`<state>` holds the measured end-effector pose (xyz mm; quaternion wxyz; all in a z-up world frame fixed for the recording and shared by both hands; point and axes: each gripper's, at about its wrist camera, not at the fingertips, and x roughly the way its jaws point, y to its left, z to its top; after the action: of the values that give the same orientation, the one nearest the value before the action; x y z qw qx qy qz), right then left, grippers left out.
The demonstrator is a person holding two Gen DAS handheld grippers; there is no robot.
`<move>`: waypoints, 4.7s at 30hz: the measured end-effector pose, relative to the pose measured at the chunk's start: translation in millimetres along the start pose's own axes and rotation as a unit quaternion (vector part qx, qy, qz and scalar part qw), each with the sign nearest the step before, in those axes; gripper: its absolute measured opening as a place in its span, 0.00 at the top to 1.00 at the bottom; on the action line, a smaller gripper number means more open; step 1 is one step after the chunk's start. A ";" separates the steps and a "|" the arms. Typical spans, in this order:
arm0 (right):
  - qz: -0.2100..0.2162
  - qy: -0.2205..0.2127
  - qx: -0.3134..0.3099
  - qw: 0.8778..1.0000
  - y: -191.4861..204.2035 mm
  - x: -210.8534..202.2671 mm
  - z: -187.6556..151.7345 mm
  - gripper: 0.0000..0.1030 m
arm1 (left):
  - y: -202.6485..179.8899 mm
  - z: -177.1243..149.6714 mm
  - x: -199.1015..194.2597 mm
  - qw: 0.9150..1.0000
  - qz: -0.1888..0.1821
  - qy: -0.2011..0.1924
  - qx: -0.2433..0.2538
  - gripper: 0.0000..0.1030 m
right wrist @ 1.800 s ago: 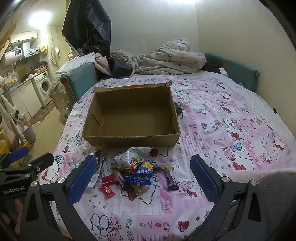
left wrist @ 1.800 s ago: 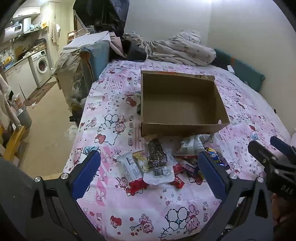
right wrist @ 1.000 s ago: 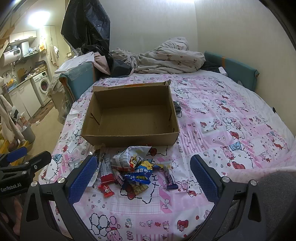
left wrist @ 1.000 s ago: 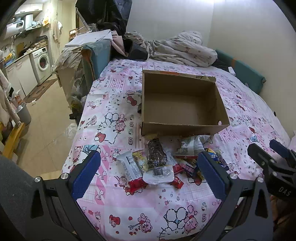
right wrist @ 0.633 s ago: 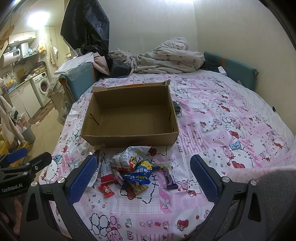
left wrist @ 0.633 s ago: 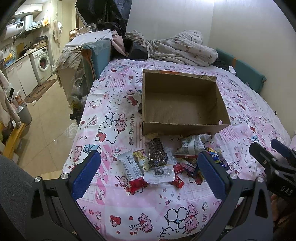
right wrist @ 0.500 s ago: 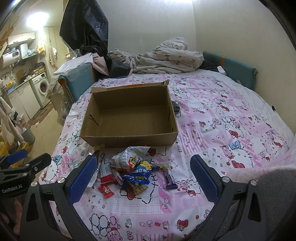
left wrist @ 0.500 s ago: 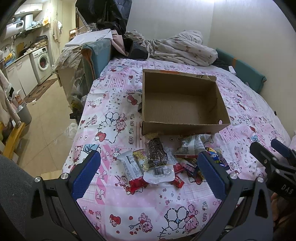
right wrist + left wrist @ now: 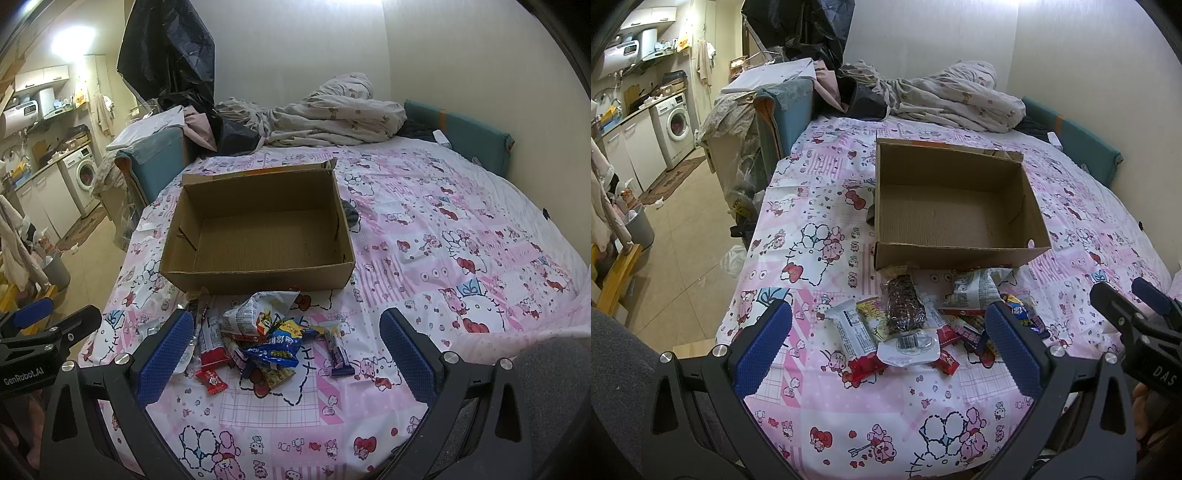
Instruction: Organize snacks
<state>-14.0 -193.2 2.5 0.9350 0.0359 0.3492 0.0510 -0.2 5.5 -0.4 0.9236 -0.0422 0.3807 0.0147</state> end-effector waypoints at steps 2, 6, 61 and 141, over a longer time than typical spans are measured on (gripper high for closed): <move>0.000 0.000 -0.001 1.000 -0.4 0.3 -0.2 0.00 | -0.1 0.0 0.0 1.000 0.001 0.000 0.000 0.00; 0.000 0.000 -0.003 1.000 0.4 0.1 -0.1 0.00 | 0.2 0.1 0.0 1.000 0.000 0.000 0.000 0.00; 0.027 0.254 0.192 0.948 -108.0 139.8 35.0 0.02 | 69.6 11.5 160.9 0.946 0.055 0.279 -0.157 0.41; 0.133 0.196 0.107 0.966 -55.3 208.0 86.5 0.80 | -54.3 101.0 203.3 0.990 -0.026 0.129 0.059 0.73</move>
<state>202.8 -225.7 -73.1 0.8237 0.1711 0.5212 0.1436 218.2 -40.5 -68.7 0.8676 0.0008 0.4958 -0.0368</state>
